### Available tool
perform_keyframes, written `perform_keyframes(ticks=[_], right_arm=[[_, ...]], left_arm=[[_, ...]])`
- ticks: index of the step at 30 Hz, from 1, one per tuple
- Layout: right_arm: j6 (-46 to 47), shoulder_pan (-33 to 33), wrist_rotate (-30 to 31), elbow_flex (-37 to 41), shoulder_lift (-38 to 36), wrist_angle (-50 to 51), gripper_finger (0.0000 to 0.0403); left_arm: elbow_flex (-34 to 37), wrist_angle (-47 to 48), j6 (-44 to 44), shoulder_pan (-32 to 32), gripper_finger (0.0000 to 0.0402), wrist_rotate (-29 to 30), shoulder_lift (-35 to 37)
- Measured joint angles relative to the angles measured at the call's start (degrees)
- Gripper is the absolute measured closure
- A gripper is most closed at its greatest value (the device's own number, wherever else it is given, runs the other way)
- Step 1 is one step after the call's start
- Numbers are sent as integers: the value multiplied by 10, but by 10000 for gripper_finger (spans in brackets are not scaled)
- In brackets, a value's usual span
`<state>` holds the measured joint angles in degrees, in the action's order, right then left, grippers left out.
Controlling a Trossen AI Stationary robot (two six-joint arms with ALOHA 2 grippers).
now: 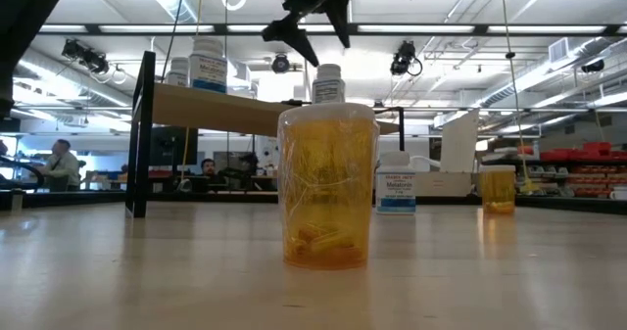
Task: Pick and place medicine bottles onto shelf by color
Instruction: Put the white pill bottle on the shelf
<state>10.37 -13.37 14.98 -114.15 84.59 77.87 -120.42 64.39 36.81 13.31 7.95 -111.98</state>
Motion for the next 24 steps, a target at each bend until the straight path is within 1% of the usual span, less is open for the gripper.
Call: perform_keyframes(ticks=[3,6,12,18,24], right_arm=[[2,0,0,0,0,0,120],[4,0,0,0,0,0,120],[10,0,0,0,0,0,120],[10,0,0,0,0,0,120],[10,0,0,0,0,0,120]], left_arm=[[0,-1,-1,-1,90,0,-9],[0,-2,-8,0,90,13,-14],[0,0,-16,0,90,52,-14],[0,1,-35,1,90,54,-14],[0,10,-45,4,90,76,-14]])
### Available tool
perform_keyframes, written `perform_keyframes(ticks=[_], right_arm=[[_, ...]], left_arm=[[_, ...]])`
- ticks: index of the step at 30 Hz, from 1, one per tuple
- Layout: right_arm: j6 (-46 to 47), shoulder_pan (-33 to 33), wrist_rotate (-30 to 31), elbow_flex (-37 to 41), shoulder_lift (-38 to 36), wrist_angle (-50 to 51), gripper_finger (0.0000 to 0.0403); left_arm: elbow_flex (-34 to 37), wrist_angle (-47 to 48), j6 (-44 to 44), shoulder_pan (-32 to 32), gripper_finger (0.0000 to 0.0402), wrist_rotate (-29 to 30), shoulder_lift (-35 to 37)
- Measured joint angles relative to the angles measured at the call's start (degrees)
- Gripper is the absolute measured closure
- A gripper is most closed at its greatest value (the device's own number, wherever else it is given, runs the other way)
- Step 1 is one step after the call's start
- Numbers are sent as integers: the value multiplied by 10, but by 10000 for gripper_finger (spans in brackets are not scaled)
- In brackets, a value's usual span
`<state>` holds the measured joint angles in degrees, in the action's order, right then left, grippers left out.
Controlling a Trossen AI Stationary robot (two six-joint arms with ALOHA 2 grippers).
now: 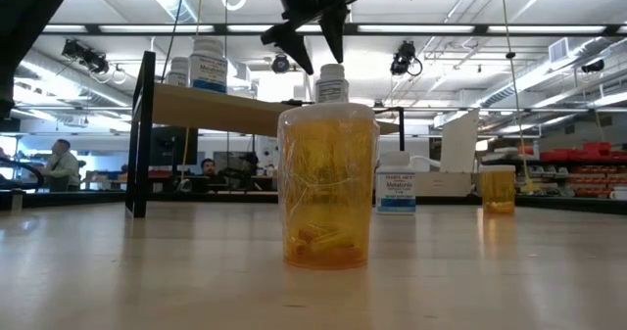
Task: Pick and place medicine bottles onto shelf by color
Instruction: Put the white pill bottle on the shelf
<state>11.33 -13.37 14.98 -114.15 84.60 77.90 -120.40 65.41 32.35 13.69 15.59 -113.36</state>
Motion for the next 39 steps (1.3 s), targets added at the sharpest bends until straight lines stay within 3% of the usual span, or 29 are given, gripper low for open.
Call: perform_keyframes(ticks=[23,39], right_arm=[[13,0,0,0,0,2,120],[17,0,11,0,0,2,120]], left_arm=[[0,-52,-25,-7,90,-21,-6],[0,-15,-65,4,106,-12,-10]])
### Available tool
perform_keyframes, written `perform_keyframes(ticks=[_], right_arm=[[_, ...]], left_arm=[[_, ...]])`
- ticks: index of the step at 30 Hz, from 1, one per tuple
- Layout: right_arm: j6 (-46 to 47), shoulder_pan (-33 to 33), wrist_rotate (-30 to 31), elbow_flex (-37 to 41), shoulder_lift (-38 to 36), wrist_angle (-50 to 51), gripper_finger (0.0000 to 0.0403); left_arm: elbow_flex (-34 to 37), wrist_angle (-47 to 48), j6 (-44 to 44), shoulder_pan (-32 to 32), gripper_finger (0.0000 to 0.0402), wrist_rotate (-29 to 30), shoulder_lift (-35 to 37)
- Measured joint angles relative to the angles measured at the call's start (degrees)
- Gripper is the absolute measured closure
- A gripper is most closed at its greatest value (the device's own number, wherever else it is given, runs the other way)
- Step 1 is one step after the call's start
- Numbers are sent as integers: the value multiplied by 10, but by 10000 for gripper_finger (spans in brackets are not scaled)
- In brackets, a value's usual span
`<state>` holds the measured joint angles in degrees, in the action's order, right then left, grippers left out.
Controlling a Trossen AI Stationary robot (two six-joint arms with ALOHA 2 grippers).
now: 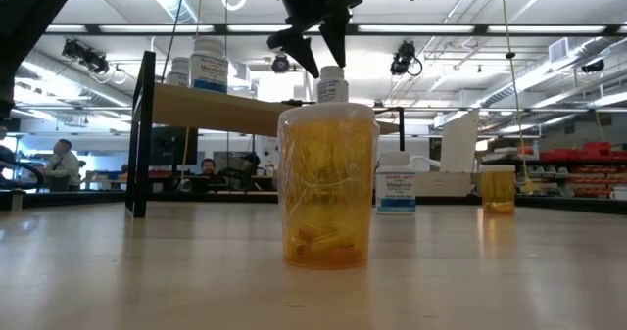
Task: Pick and place medicine bottles onto shelf by color
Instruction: Put the white pill bottle on the shelf
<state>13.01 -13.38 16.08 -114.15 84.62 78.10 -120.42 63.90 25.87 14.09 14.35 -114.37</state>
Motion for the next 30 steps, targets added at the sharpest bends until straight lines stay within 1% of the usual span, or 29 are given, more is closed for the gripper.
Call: perform_keyframes(ticks=[11,18,24,30], right_arm=[[16,0,0,0,0,0,120],[21,0,0,0,0,0,120],[24,0,0,0,0,0,120],[35,0,0,0,0,1,120]], left_arm=[[0,15,-18,0,129,-1,0],[0,5,-54,0,132,-1,-1],[0,4,-56,0,133,0,-1],[1,12,-56,0,156,-1,-14]])
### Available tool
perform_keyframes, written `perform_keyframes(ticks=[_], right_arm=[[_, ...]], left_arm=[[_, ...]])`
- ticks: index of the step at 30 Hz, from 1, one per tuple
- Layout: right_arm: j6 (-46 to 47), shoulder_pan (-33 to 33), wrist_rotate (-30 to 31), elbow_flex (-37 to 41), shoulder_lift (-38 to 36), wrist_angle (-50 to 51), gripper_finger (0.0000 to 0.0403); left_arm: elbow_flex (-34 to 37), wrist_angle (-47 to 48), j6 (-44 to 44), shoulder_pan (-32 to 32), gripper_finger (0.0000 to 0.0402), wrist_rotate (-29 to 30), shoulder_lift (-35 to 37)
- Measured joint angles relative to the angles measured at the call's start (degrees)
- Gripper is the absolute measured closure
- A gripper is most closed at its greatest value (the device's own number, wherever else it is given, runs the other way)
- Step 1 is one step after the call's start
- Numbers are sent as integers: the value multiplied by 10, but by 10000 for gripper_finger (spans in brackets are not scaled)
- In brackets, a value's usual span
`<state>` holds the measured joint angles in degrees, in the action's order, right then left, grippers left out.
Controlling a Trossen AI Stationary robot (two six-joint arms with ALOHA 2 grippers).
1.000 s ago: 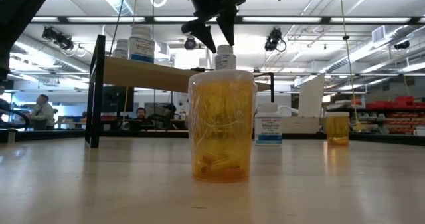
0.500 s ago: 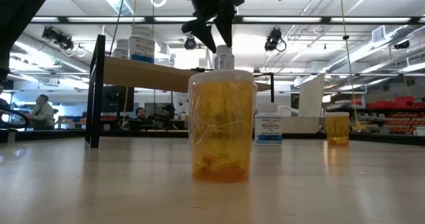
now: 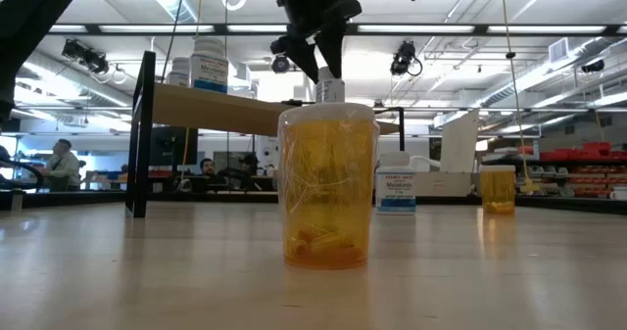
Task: Pick and place medicine bottles onto shelf by color
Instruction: Put the white pill bottle on the shelf
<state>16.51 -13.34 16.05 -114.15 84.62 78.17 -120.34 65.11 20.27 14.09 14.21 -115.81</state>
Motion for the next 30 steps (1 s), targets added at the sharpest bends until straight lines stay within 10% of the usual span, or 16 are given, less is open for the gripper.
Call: perform_keyframes(ticks=[30], right_arm=[[6,0,0,0,0,11,120]], left_arm=[[-1,126,-17,-1,198,11,26]])
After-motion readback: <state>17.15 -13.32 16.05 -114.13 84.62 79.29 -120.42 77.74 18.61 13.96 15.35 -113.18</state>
